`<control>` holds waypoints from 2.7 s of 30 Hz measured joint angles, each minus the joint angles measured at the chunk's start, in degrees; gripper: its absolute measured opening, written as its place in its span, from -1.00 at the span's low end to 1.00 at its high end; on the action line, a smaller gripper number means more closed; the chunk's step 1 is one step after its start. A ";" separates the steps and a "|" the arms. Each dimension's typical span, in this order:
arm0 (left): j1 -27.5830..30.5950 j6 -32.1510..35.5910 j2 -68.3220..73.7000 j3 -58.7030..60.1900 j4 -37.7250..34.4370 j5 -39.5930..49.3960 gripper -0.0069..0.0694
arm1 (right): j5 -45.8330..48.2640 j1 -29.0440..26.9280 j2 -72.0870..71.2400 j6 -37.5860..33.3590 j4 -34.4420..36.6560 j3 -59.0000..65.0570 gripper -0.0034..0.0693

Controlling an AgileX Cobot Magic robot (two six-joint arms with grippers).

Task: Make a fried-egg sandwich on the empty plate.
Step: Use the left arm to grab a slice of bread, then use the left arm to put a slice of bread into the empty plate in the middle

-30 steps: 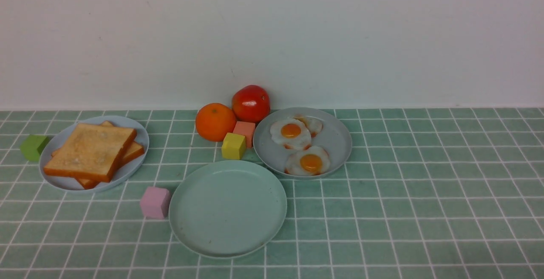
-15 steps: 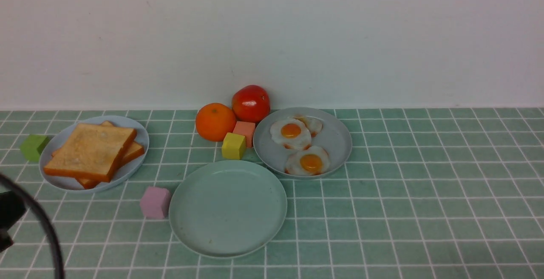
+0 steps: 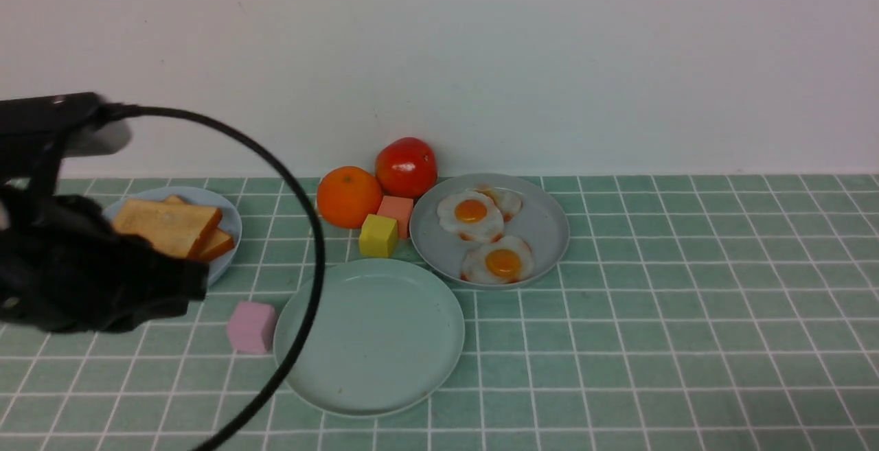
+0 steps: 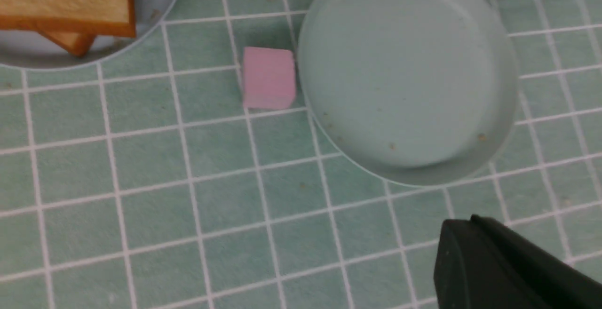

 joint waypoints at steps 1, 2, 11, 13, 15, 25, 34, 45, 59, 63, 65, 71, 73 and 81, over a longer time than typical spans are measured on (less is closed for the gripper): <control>0.00 -0.19 1.55 -0.66 0.68 -0.41 -0.85 | -1.54 0.00 0.00 0.06 2.43 0.00 -0.25; 0.09 -0.71 2.73 -1.28 1.11 -0.93 -0.85 | -2.87 0.00 0.00 0.12 4.13 0.00 -0.25; 9.37 -3.25 16.57 -6.90 4.82 -4.21 -0.85 | 17.80 0.42 6.70 -4.82 5.05 -16.80 -0.57; 11.53 -3.26 21.21 -8.33 7.05 -6.51 -0.85 | 29.38 0.49 13.92 -8.75 1.49 -27.22 -0.73; 11.98 -3.26 23.46 -9.19 8.66 -7.49 -0.85 | 35.23 0.49 18.14 -11.18 -0.87 -33.51 -0.80; 12.11 -1.53 37.57 -16.46 15.95 -12.51 -0.46 | 50.30 16.61 42.32 -14.20 -8.90 -54.71 -0.90; 12.11 0.43 42.16 -17.12 17.62 -19.80 0.16 | 49.62 22.66 46.44 -14.27 -11.20 -54.97 -0.89; 12.11 0.54 45.86 -17.51 21.87 -21.69 0.22 | 48.50 22.72 46.44 -14.33 -11.36 -54.97 -0.88; 11.94 0.63 43.00 -17.67 22.06 -17.71 -0.78 | 49.36 22.72 46.44 -14.33 -11.49 -54.97 -0.87; 11.80 0.63 36.75 -17.51 21.85 -15.41 -0.77 | 49.36 22.72 46.44 -14.33 -11.49 -54.97 -0.86; 10.84 0.57 33.38 -17.51 21.79 -13.40 -0.77 | 49.36 22.72 46.44 -14.33 -11.49 -54.97 -0.86; -5.71 -2.24 23.92 -13.55 20.76 -5.91 -0.77 | 49.36 22.72 46.44 -14.45 -11.53 -54.97 -0.84; -12.39 -3.20 23.69 -11.39 20.51 -5.39 -0.77 | 49.36 22.72 46.44 -14.45 -11.53 -54.97 -0.83; -25.54 -8.11 29.35 -9.57 25.81 -8.81 -0.77 | 49.94 22.72 46.44 -14.45 -11.53 -54.97 -0.81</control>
